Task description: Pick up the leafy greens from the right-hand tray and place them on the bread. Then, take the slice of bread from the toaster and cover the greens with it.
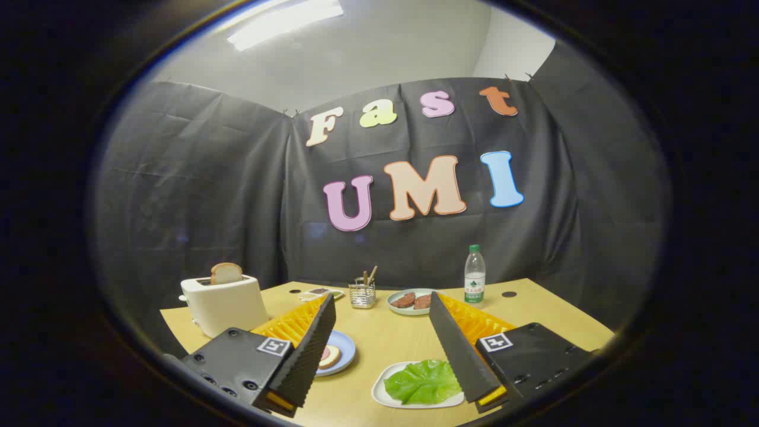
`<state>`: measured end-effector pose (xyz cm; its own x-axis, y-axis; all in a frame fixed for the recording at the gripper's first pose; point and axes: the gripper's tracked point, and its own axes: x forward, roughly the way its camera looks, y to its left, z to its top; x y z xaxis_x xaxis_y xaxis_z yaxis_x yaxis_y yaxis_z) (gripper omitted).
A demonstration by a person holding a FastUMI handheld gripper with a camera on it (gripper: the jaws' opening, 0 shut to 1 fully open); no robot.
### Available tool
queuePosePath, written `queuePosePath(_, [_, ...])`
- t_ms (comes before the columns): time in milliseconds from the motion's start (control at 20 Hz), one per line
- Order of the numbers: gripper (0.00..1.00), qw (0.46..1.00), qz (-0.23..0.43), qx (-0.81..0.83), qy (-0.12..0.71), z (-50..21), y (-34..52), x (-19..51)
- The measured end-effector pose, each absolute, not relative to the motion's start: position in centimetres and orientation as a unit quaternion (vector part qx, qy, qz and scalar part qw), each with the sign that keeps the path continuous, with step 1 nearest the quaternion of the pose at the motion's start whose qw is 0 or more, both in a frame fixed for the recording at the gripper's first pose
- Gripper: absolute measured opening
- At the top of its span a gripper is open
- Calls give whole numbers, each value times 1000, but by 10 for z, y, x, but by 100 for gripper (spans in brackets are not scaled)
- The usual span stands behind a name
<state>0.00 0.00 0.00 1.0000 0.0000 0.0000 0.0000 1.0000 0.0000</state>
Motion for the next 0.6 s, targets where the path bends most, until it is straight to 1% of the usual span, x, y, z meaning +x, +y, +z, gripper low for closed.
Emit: queuePosePath(600, [99, 1000, -2, 13, -6, 5, -3, -2])
